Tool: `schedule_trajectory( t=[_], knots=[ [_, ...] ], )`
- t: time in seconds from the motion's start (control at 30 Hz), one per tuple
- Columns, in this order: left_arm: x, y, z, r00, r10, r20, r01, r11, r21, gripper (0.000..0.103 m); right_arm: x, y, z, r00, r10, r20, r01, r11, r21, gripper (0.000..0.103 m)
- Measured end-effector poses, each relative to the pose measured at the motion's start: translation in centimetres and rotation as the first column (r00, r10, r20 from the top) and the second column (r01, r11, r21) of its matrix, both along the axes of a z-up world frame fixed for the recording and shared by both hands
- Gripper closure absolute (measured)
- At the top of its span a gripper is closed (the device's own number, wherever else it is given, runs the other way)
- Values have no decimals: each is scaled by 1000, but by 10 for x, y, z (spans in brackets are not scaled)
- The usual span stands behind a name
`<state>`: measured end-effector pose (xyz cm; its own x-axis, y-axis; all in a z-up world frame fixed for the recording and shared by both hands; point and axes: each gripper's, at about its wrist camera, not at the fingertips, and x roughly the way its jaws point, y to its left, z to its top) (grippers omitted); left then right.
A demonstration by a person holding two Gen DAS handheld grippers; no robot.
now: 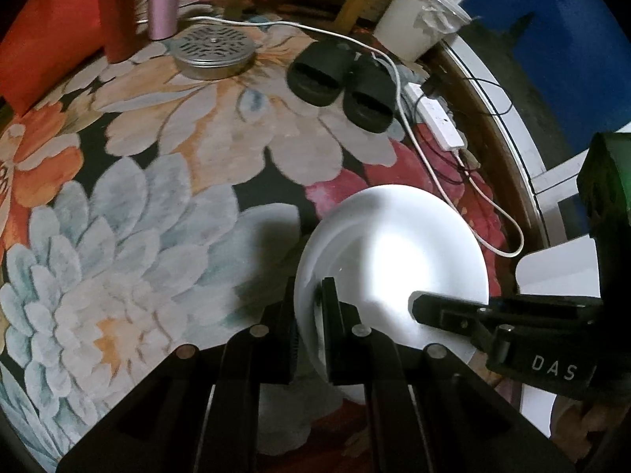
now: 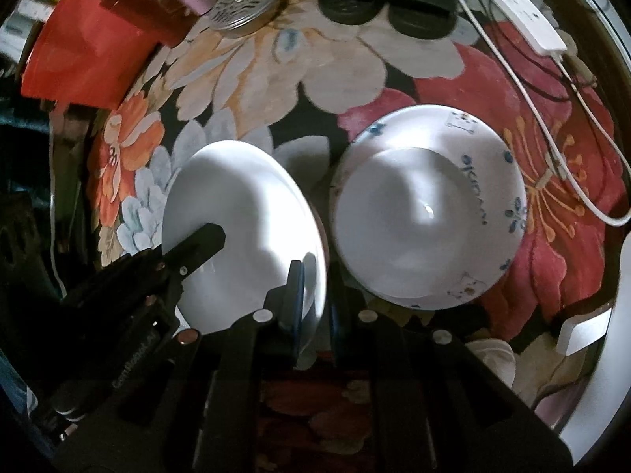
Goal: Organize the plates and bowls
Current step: 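Lower the white bowl into the stacked bowls and open both grippers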
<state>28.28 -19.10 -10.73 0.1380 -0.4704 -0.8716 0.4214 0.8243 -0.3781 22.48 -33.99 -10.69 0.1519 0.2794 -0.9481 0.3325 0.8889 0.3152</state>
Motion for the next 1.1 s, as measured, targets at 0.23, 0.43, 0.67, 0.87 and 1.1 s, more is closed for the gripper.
schedule_trajectory(
  t=[0.23,0.43,0.67,0.87,1.1],
  knots=[
    [-2,-38,-3,999,-51,-7,51,998,-23,95,-11,-32,-8,998,-62,-16,62,998,-3,91],
    [-2,-67,-19,992,-117,-52,117,993,-18,95,-20,-55,-17,993,-109,-34,108,994,-30,91],
    [-6,-80,-41,982,-168,-82,170,985,20,94,-21,-61,-35,991,-114,-68,110,992,-55,91],
    [-2,-88,-46,976,-204,-73,208,977,49,94,-15,-60,-41,994,-89,-64,81,990,-116,92],
    [3,-89,-48,973,-207,-104,210,977,19,84,-13,-59,-38,996,-68,-52,59,986,-156,89]
  ],
)
